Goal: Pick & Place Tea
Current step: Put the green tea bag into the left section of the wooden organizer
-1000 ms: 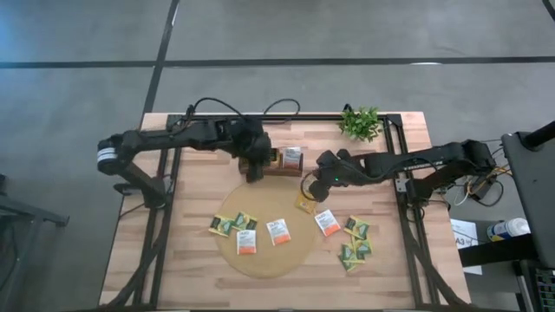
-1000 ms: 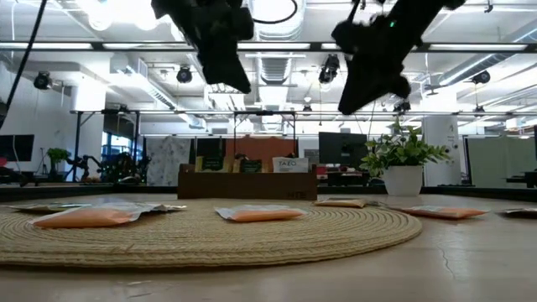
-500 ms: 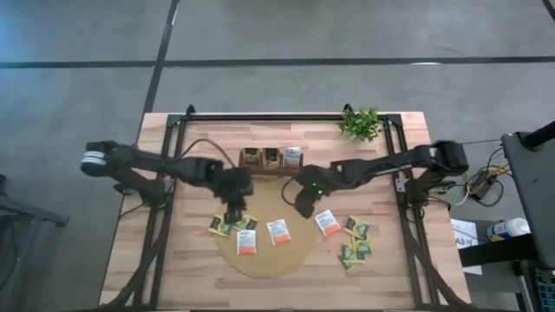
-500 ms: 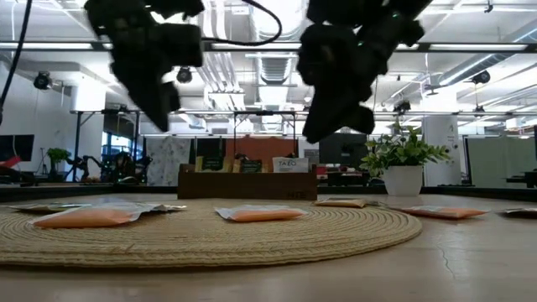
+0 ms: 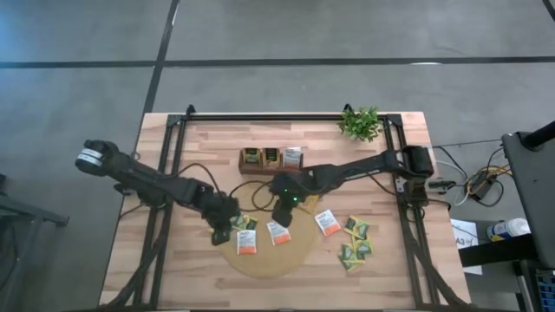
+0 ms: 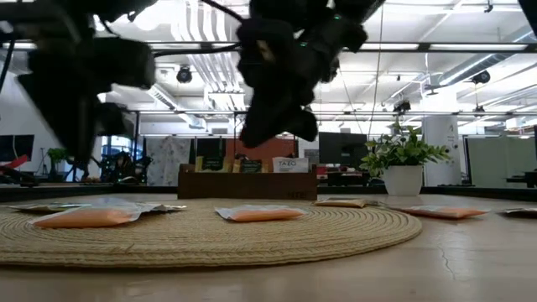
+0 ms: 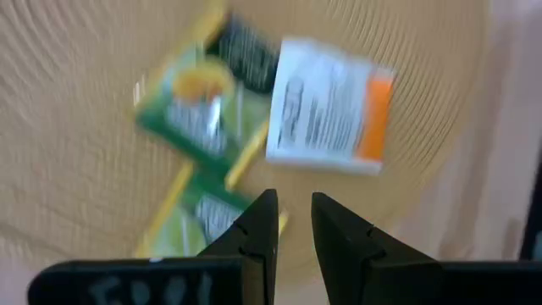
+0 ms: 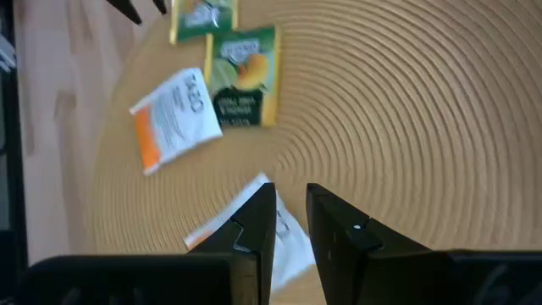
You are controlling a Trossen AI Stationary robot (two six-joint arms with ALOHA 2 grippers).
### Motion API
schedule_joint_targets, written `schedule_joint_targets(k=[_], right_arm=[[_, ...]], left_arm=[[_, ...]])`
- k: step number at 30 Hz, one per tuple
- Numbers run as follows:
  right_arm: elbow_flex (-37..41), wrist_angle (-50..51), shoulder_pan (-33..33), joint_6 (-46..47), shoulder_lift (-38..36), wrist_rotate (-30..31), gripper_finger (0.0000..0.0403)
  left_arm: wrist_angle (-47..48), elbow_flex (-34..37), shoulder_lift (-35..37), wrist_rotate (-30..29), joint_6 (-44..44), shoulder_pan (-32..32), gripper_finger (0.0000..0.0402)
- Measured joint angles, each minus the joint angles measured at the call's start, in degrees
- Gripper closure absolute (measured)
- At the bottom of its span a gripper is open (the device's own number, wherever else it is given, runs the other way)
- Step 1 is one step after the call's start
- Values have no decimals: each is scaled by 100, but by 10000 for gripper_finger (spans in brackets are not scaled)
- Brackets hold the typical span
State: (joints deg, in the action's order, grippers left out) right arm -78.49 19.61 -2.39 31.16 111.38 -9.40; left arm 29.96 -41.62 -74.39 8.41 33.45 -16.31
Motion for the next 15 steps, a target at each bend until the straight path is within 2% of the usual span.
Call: schedule_joint_targets(k=[9,15], right_arm=[[-1274,14,-8,312,1110,-722,324],[-1622,-50,-22,169,1287,-623,296]], left_arm=[[1670,145,339,-1269,890,-381,333],[1557,498,711,-1146,1595,-484,333]])
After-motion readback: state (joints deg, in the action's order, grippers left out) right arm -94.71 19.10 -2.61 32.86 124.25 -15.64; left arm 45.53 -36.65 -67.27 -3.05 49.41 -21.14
